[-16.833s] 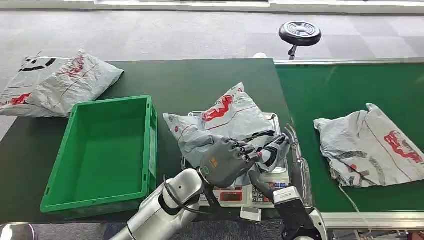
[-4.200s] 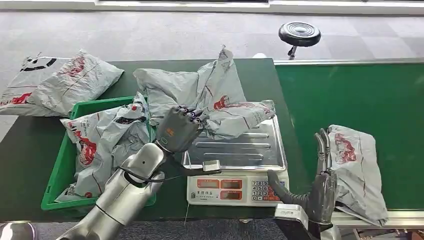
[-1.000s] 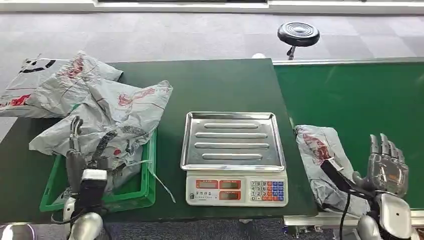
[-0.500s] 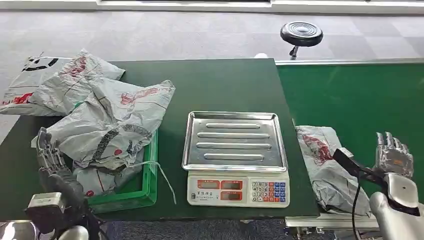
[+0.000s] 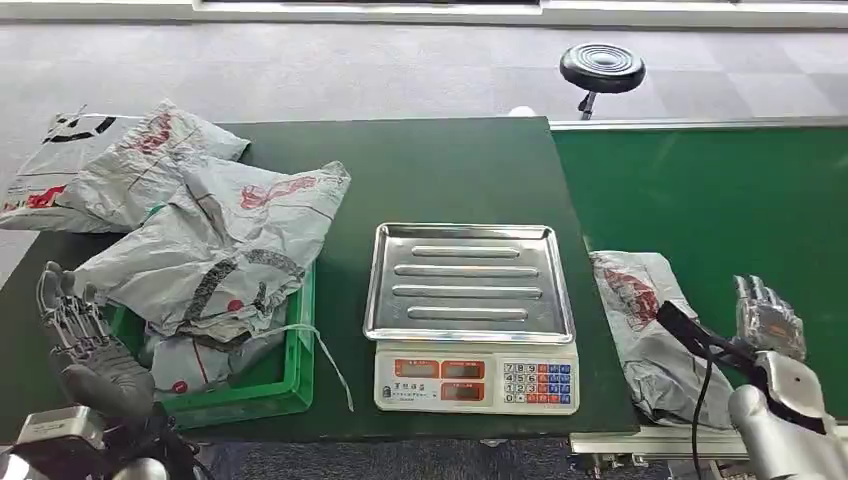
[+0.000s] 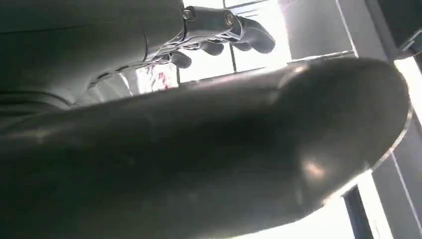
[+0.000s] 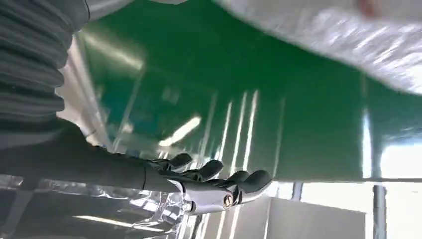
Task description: Moved the parcel from conveyor to table for the left to box.
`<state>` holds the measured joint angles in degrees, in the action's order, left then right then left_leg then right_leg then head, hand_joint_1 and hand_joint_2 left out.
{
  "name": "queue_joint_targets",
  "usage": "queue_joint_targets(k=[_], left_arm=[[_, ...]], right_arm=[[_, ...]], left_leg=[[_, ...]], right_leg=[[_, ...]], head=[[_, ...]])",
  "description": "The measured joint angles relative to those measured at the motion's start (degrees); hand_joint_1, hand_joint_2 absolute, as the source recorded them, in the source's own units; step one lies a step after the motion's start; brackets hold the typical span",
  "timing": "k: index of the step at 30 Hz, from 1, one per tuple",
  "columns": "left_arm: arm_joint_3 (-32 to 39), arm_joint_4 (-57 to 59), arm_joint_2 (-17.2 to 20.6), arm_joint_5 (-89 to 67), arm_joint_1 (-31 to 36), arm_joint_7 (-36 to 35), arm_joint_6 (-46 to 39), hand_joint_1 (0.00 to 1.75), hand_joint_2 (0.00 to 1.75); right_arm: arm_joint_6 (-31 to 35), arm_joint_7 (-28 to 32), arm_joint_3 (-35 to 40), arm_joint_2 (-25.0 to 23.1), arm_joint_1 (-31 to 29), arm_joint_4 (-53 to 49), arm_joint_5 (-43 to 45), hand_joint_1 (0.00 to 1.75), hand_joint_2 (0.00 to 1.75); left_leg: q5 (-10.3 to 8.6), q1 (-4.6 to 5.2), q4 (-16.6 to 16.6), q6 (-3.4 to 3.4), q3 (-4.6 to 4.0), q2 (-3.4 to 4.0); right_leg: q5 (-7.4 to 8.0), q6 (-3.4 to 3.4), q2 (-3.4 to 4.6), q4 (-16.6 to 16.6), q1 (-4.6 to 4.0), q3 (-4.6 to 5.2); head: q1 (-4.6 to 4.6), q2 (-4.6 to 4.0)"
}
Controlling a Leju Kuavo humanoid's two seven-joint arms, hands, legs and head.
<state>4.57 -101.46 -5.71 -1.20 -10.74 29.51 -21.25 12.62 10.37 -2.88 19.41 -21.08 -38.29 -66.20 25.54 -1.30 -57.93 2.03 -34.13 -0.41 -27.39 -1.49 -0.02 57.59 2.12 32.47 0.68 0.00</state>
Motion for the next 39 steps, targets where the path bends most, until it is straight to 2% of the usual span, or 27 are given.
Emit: queue_joint_targets(k=[3, 7, 13, 25, 26, 39], left_arm=[[-0.11, 0.5, 0.0, -0.37, 0.89, 0.17, -0.13, 0.0, 0.0], [-0.2, 1.95, 0.0, -0.42, 2.58, 0.17, -0.5, 0.0, 0.0], [-0.33, 3.45, 0.02, -1.27, 3.82, -0.68, -1.07, 0.0, 0.0], [-1.07, 4.81, 0.02, -2.29, 4.02, -1.47, -1.27, 0.0, 0.0], [-1.09, 4.87, 0.02, -2.36, 4.05, -1.6, -1.27, 0.0, 0.0], [-2.05, 5.62, -0.09, -5.49, 4.41, -4.85, -0.5, 0.0, 0.0]], right_arm=[[-2.19, 4.02, -0.53, -2.02, 2.55, -0.44, 7.31, 0.0, 1.75], [-4.2, 5.19, -0.81, -4.34, 5.5, -1.51, 11.48, 0.0, 1.75], [-8.79, 1.32, -0.9, -7.63, 8.18, -4.11, 14.51, 0.0, 1.75], [-10.04, 0.38, -0.9, -9.64, 9.14, -5.14, 15.97, 0.0, 1.75], [-10.04, 0.04, -0.9, -9.69, 9.18, -5.14, 15.95, 1.75, 1.75], [-8.44, -5.95, -0.31, -10.74, 13.71, -9.33, 11.65, 1.75, 1.75]], left_leg=[[0.0, -0.02, 0.0, 0.0, -0.01, -0.05], [0.0, -0.02, 0.01, 0.01, 0.0, 0.0], [0.02, -0.02, 0.01, 0.04, 0.13, 0.12], [0.05, -0.06, 0.01, 0.07, 0.3, 0.25], [0.05, -0.06, 0.01, 0.07, 0.31, 0.26], [0.14, -0.06, -0.05, 0.06, 0.49, 0.16]], right_leg=[[-0.01, 0.01, -0.05, 0.0, -0.02, -0.01], [-0.01, 0.01, 0.03, 0.0, -0.02, 0.01], [-0.01, 0.01, 0.21, -0.01, -0.02, -0.02], [-0.01, 0.01, 0.28, -0.02, -0.04, -0.1], [-0.01, 0.01, 0.28, -0.02, -0.04, -0.09], [-0.09, -0.07, 0.19, -0.08, -0.03, -0.37]], head=[[0.0, 0.0], [0.0, 0.0], [0.0, 0.0], [0.0, 0.0], [0.0, 0.0], [0.0, 0.0]])
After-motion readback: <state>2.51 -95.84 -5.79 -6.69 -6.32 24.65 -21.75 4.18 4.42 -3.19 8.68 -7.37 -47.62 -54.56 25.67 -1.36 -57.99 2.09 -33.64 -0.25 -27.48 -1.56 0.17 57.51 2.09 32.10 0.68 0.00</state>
